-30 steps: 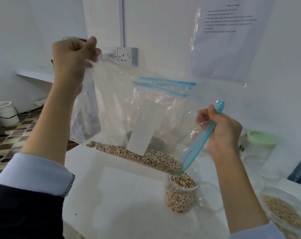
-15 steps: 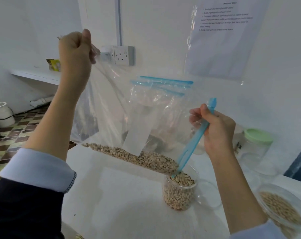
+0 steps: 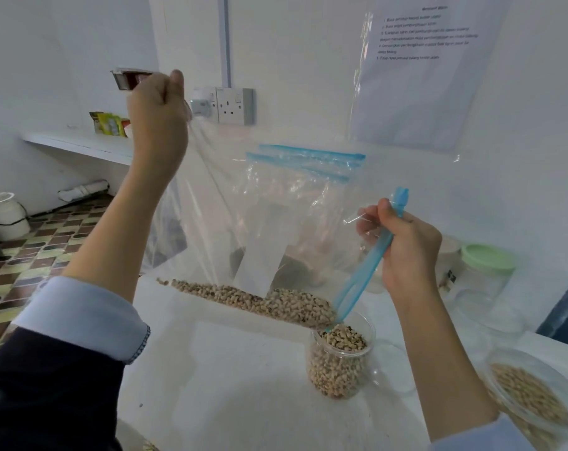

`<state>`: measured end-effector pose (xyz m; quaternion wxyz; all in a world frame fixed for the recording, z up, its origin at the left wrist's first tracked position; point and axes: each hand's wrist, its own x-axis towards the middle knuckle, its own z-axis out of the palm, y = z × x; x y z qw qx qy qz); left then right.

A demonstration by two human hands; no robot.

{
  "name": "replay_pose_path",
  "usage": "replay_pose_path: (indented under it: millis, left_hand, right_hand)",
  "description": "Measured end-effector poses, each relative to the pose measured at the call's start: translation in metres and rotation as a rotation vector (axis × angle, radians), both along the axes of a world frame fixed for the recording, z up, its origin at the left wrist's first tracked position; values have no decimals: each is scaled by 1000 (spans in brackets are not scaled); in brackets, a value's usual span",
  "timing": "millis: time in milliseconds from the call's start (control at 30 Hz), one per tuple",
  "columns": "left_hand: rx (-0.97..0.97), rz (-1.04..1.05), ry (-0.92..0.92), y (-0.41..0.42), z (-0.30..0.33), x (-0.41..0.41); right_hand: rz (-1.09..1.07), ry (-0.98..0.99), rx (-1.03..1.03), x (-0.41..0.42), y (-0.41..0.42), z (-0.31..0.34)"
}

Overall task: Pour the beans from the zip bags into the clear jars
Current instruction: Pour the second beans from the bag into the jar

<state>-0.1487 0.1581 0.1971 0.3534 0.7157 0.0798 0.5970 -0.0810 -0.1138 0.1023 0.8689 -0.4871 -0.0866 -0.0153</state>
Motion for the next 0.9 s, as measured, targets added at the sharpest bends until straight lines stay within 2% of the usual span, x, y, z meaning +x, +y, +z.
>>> replay_pose_path:
  millis: [133, 267, 900]
  left_hand:
    - [2, 37, 39, 0, 0, 6]
    - [19, 56, 84, -1, 1, 10]
    - [50, 44, 137, -3, 11, 16]
  right_hand:
    - [-19, 22, 28, 0, -1, 1]
    - [14, -2, -29, -1, -1, 2]
    - [-19, 36, -46, -6, -5, 3]
